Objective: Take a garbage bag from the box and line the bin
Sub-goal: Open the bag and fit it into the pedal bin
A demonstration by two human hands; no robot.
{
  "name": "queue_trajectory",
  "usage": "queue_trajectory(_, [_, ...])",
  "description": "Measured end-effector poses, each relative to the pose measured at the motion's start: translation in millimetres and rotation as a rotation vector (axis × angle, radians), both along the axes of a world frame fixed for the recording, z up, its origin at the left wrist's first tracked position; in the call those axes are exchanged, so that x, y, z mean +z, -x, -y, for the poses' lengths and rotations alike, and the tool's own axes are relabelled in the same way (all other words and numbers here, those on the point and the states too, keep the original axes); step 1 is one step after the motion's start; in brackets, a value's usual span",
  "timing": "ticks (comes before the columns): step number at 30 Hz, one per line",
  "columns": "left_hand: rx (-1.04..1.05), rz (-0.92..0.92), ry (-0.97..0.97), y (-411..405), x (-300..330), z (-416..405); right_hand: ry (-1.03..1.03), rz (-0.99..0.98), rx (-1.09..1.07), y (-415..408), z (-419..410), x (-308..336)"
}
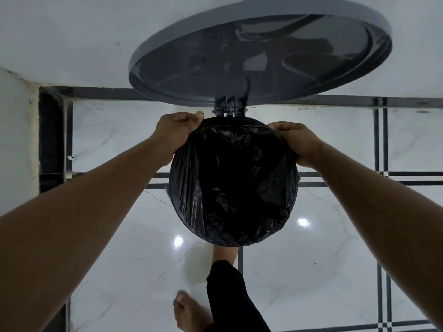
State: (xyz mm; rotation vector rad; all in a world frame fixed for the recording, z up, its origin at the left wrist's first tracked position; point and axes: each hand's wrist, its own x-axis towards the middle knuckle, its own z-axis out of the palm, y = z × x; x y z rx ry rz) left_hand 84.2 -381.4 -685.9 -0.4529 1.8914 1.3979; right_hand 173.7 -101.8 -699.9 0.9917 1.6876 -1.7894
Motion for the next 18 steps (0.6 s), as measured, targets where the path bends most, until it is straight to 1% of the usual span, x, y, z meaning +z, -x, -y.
queue_trajectory(2, [0.04, -0.04, -0.021, -11, 0, 10, -0.026, 0.035, -0.048, -7, 1, 4])
queue_trajectory(4, [0.108, -0.052, -0.034, -23, 1, 23, -0.11, 0.059, -0.066, -15, 3, 11])
queue_trajectory(5, [0.135, -0.065, -0.005, -30, 3, 30, -0.163, 0.055, -0.079, -21, 3, 14])
queue_trajectory(7, [0.172, -0.104, 0.082, -50, 10, 44, -0.316, 0.017, -0.114, -36, 2, 22])
queue_trajectory(8, [0.186, -0.114, 0.1, -62, 13, 51, -0.428, 0.004, -0.118, -45, 3, 27])
queue_trajectory(10, [0.183, -0.11, 0.109, -85, 18, 63, -0.633, -0.017, -0.086, -65, 10, 40])
queue_trajectory(11, [0.166, -0.114, 0.14, -95, 20, 69, -0.684, -0.032, -0.061, -76, 16, 46])
queue_trajectory(13, [0.116, -0.164, 0.249, -109, 20, 75, -0.675, -0.06, -0.081, -91, 28, 50])
queue_trajectory(15, [0.101, -0.22, 0.319, -115, 19, 74, -0.612, -0.076, -0.183, -98, 34, 45])
queue_trajectory(18, [0.184, -0.181, 0.315, -110, 13, 70, -0.422, -0.066, -0.364, -95, 33, 36])
